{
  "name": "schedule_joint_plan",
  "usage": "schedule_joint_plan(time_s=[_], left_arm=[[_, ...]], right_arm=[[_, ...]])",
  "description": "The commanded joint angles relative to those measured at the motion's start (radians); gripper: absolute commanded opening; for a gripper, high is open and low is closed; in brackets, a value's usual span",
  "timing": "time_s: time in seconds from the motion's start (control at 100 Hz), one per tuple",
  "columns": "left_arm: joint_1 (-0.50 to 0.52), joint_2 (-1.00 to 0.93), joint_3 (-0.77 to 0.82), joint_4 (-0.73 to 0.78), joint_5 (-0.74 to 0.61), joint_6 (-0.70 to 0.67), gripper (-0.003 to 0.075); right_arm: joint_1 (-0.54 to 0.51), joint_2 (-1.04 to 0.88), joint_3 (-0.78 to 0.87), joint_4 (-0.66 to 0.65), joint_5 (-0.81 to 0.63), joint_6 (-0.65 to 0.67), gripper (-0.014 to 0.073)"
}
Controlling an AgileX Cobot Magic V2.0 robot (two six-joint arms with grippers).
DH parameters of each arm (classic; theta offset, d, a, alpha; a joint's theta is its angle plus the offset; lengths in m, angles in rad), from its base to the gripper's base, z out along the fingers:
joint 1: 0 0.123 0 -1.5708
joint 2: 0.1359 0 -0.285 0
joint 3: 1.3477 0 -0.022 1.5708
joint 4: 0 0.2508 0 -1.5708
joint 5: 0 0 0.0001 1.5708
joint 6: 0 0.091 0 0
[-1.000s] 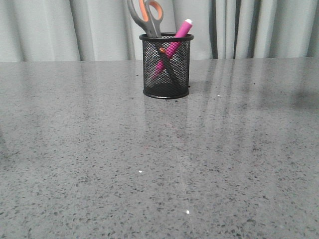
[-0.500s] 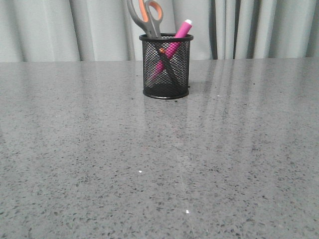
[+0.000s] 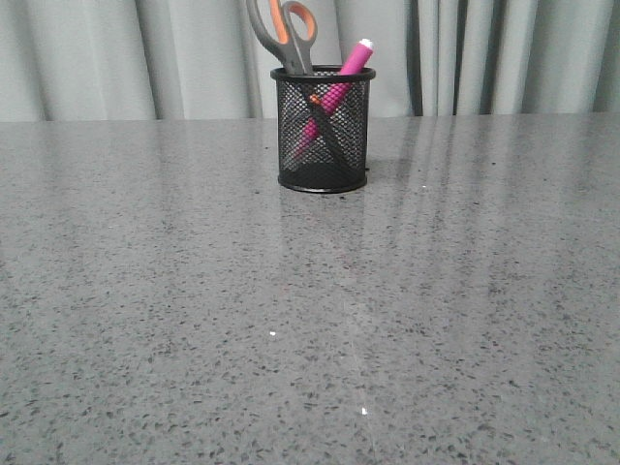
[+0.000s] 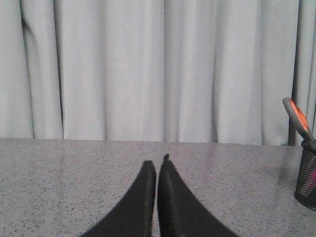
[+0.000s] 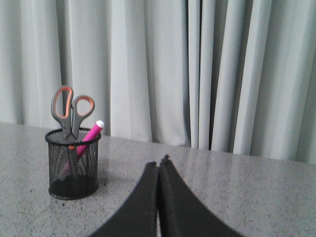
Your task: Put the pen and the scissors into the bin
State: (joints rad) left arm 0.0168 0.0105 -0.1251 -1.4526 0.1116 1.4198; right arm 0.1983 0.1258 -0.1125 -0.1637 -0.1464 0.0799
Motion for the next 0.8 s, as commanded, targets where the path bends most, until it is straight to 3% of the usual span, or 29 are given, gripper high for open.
schedule_joint_plan(time_s=[0.0, 0.79], left_arm=[[-0.008, 0.008, -0.025, -0.018, -0.008, -0.009, -0.0019], [-0.008, 0.008, -0.023, -0.018, 0.0, -0.009, -0.0019]], right_arm=[[-0.007, -0.005, -0.025, 0.009, -0.055, -0.007, -0.0076], [-0.007, -0.007, -0.025, 0.009, -0.054, -0.007, -0.0076]])
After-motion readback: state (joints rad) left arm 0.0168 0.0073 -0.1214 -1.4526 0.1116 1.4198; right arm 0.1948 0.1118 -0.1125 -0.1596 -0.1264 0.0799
